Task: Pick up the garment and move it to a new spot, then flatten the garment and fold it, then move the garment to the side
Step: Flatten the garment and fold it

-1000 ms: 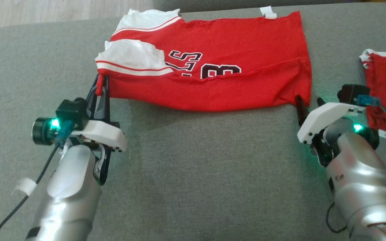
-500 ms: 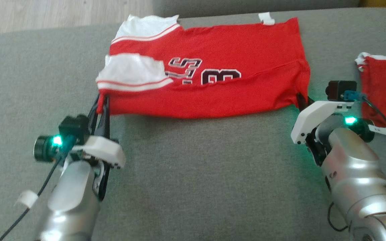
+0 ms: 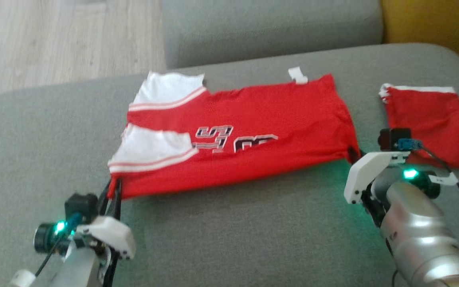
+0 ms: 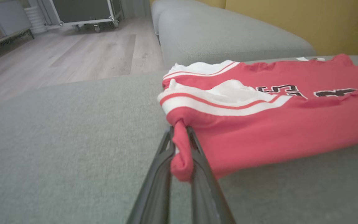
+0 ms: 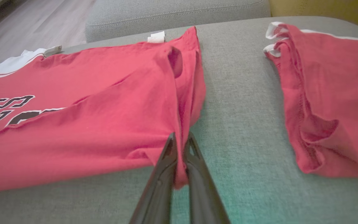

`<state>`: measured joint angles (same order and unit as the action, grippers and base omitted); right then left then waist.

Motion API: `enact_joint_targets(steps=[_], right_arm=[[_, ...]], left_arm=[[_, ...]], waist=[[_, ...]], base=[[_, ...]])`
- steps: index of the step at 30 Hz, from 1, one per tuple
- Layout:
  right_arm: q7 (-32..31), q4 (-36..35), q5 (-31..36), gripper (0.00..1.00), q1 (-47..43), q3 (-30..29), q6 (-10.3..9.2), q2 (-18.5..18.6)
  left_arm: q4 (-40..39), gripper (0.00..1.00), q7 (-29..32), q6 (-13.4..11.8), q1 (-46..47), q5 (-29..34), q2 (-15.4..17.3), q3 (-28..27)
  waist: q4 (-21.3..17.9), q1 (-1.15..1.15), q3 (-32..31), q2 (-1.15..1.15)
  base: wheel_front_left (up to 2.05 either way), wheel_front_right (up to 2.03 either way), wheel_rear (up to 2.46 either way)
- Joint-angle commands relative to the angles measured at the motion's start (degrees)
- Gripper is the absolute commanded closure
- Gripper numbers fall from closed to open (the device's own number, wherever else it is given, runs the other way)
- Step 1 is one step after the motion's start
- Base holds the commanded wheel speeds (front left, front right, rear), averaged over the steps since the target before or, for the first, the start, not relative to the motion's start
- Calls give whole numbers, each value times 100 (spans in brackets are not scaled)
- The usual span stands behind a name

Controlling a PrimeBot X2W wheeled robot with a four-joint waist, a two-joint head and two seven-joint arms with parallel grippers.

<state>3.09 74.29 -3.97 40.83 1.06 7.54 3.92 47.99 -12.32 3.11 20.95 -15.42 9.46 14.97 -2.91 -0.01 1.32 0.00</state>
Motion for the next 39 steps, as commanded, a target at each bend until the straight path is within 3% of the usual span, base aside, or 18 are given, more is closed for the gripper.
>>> enact_joint_targets(steps=[1, 10, 22, 23, 24, 25, 29, 35, 39], right_arm=[[-93, -112, -120, 100, 37, 200, -5, 49], [-483, -336, -788, 100, -309, 630, -5, 318], [-902, -1464, -1841, 100, -1123, 1123, -5, 660], [-881, -1545, -1894, 50, -1164, 1089, -5, 686], [-882, -1610, -1960, 0, -1201, 1038, -5, 681], [-840, -1709, -1993, 0, -1229, 1021, -5, 671], [-402, -2146, -1975, 0, -1322, 920, -5, 672], [672, -2847, -1830, 0, -1444, 579, -5, 503], [1106, -3439, -1611, 0, -1625, 576, -5, 328]], left_arm=[[-128, 100, 53, 13, 43, -62, 285, -198], [-389, 100, 357, 153, -459, -261, 329, -134], [-1113, 100, 857, 107, -955, -308, 428, 42], [-1177, 100, 851, 72, -948, -315, 436, 26], [-1236, 55, 840, 34, -942, -311, 445, 16], [-1289, 0, 830, 1, -938, -301, 457, 14], [-1515, 0, 674, -158, -877, -285, 464, -42], [-1905, 0, 37, -624, -661, -245, 338, -274], [-2264, 0, -221, -654, -547, -197, 174, -318]], waist=[[-113, 1, -170, 0], [-135, 1, -354, 0], [-83, 1, -376, 0], [-81, 1, -364, 0], [-82, 1, -351, 0], [-84, 1, -337, 0], [-83, 1, -260, 0], [-68, 1, -135, 0], [-37, 1, -66, 0]], base=[[0, 0, 0], [0, 0, 0], [0, 0, 0], [0, 0, 0], [0, 0, 0], [0, 0, 0], [0, 0, 0], [0, 0, 0], [0, 0, 0]])
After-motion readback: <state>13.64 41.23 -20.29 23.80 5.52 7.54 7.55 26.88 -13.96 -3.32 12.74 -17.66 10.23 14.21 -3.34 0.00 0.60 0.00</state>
